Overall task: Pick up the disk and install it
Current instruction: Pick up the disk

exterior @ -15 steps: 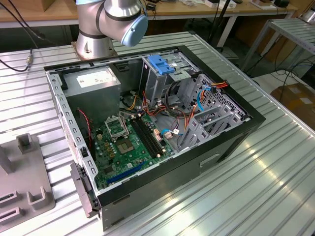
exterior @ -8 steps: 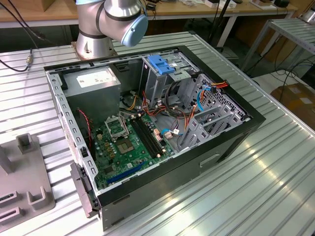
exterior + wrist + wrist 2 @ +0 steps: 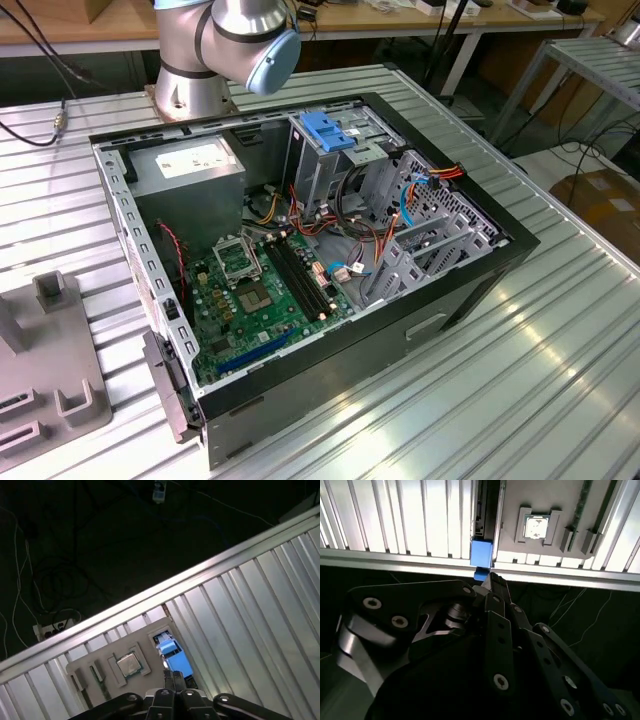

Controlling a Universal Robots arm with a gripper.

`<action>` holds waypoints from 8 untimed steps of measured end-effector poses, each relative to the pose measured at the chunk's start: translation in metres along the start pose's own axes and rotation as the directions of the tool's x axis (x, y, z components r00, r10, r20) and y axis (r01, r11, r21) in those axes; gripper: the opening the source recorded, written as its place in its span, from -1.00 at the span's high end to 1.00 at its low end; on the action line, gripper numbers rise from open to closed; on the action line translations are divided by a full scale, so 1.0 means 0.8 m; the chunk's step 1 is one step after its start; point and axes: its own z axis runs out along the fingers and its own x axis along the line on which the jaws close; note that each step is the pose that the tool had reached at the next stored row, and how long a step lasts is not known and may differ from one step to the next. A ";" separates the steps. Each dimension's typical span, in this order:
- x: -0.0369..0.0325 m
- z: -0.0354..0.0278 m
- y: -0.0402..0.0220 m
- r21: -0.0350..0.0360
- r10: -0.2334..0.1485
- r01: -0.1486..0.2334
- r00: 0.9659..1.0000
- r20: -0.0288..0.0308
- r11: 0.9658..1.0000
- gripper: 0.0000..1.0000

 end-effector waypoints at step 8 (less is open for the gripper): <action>0.0001 0.0004 -0.0001 -0.004 -0.146 0.146 0.989 -0.006 0.989 0.52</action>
